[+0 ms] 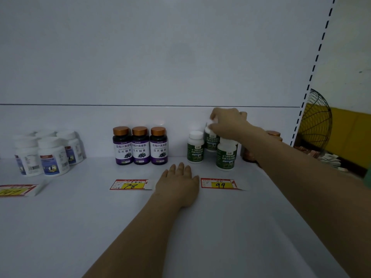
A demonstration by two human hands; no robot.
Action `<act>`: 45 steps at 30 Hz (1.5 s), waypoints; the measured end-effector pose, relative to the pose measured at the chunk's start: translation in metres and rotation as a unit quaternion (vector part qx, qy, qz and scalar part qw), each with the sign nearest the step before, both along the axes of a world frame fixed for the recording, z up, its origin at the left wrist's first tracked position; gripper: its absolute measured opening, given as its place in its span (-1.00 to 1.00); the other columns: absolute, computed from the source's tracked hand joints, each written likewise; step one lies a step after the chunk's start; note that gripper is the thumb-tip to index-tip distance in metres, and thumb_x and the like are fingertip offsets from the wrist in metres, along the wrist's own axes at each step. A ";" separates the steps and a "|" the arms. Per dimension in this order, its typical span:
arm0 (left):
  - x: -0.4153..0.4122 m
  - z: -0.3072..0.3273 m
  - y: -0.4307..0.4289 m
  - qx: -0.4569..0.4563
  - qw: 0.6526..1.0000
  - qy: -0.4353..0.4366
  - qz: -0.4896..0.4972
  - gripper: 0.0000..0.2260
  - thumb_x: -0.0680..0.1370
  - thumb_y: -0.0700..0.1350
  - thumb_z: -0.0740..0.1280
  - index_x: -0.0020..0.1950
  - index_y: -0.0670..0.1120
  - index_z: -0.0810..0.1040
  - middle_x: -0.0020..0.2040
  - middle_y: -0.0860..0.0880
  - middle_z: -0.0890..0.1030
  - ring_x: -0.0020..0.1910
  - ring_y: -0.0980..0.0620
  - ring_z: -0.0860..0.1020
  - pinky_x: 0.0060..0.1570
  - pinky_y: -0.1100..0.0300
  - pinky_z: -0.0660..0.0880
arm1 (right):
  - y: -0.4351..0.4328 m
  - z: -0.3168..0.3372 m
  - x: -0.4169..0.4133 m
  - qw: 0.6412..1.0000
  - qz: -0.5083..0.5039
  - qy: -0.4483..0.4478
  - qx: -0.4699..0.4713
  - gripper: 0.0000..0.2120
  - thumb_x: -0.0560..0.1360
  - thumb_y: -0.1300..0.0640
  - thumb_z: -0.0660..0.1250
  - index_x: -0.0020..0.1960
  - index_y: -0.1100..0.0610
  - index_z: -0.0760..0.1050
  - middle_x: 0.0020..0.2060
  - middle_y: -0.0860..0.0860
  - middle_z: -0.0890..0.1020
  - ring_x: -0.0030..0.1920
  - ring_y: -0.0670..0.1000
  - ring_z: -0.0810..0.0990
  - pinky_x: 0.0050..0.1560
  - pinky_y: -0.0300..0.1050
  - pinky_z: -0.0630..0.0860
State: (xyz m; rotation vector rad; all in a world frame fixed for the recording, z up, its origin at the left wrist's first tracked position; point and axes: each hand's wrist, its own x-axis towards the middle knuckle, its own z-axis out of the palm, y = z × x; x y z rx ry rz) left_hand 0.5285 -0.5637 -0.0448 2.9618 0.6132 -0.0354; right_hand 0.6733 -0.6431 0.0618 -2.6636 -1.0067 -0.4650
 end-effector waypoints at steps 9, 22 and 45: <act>-0.003 0.026 -0.015 -0.134 0.959 -0.245 0.041 -0.56 0.61 0.09 0.18 0.40 -0.12 0.33 0.31 -0.06 0.46 0.20 0.04 0.44 0.06 0.24 0.37 | -0.046 0.038 -0.036 0.920 0.156 0.101 0.345 -0.72 0.49 -0.07 0.36 0.13 0.04 0.52 -0.08 -0.06 0.55 -0.16 -0.19 0.52 -0.29 -0.54 0.41; -0.005 0.040 -0.017 -0.478 0.832 -0.277 -0.043 -0.76 0.38 -0.14 0.51 0.01 0.02 0.57 0.00 0.02 0.66 0.01 0.07 0.61 0.07 0.18 0.54 | -0.048 -0.034 -0.031 0.882 0.155 0.273 0.351 -0.65 0.43 -0.19 0.38 -0.01 0.08 0.59 -0.15 0.01 0.70 -0.15 0.01 0.70 0.02 0.04 0.63; -0.001 0.036 -0.022 -0.358 0.837 -0.413 -0.039 -0.50 0.30 -0.11 0.57 0.06 -0.01 0.35 -0.05 0.08 0.51 -0.11 0.16 0.56 -0.24 0.40 0.45 | -0.049 -0.029 -0.037 0.820 0.221 0.334 0.408 -0.71 0.46 -0.12 0.38 0.10 0.00 0.50 0.02 0.04 0.65 0.02 0.07 0.65 0.11 0.07 0.59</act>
